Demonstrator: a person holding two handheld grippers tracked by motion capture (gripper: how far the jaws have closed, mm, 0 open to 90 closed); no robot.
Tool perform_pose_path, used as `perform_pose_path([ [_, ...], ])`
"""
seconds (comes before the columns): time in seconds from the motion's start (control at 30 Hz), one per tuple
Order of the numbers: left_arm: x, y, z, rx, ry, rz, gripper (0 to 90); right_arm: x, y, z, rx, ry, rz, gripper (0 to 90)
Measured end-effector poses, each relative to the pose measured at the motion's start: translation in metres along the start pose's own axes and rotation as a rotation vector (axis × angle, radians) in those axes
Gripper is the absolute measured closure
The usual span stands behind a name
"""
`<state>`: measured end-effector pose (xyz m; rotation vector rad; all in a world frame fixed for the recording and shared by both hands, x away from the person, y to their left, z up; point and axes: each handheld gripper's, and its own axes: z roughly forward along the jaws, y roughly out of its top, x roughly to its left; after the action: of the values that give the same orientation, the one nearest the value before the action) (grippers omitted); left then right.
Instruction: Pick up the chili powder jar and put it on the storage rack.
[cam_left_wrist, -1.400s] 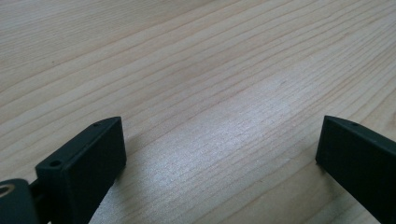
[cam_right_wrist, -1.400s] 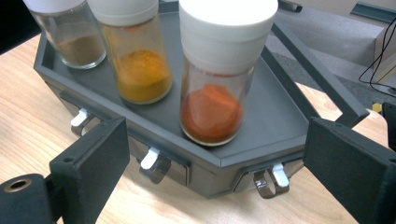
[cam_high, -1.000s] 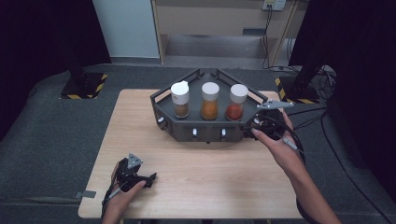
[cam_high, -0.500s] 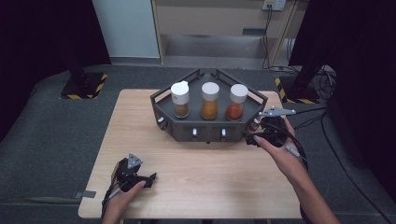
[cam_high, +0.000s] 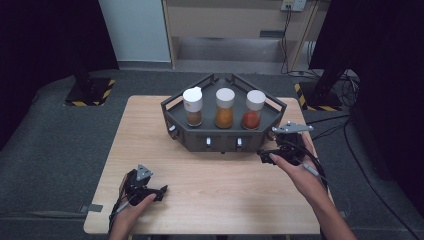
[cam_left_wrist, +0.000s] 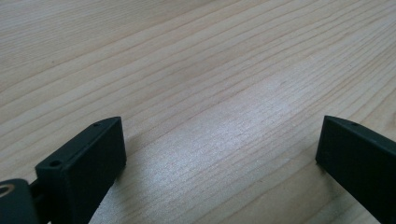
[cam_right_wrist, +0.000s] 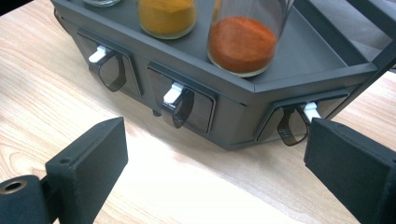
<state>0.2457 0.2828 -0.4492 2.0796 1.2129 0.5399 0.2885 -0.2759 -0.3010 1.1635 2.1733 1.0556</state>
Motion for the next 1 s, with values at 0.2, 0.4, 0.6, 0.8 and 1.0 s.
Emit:
perform_pose_path([
  [0.2, 0.000, 0.000, 0.000, 0.000, 0.000, 0.000, 0.0, 0.000, -0.007, 0.001, 0.004, 0.001, 0.006, 6.4],
  [0.4, 0.000, 0.000, 0.000, 0.000, 0.000, 0.000, 0.0, -0.001, -0.012, 0.000, 0.005, -0.002, 0.014, 6.4],
  [0.6, 0.000, 0.000, 0.000, 0.000, 0.000, 0.000, 0.0, -0.001, -0.018, 0.000, -0.002, -0.001, 0.017, 6.5],
  [0.8, 0.000, 0.000, 0.000, 0.000, 0.000, 0.000, 0.0, 0.001, -0.025, 0.001, 0.003, 0.002, 0.023, 6.4],
  [1.0, 0.000, 0.000, 0.000, 0.000, 0.000, 0.000, 0.0, 0.003, -0.031, 0.002, 0.006, 0.005, 0.020, 6.4],
])
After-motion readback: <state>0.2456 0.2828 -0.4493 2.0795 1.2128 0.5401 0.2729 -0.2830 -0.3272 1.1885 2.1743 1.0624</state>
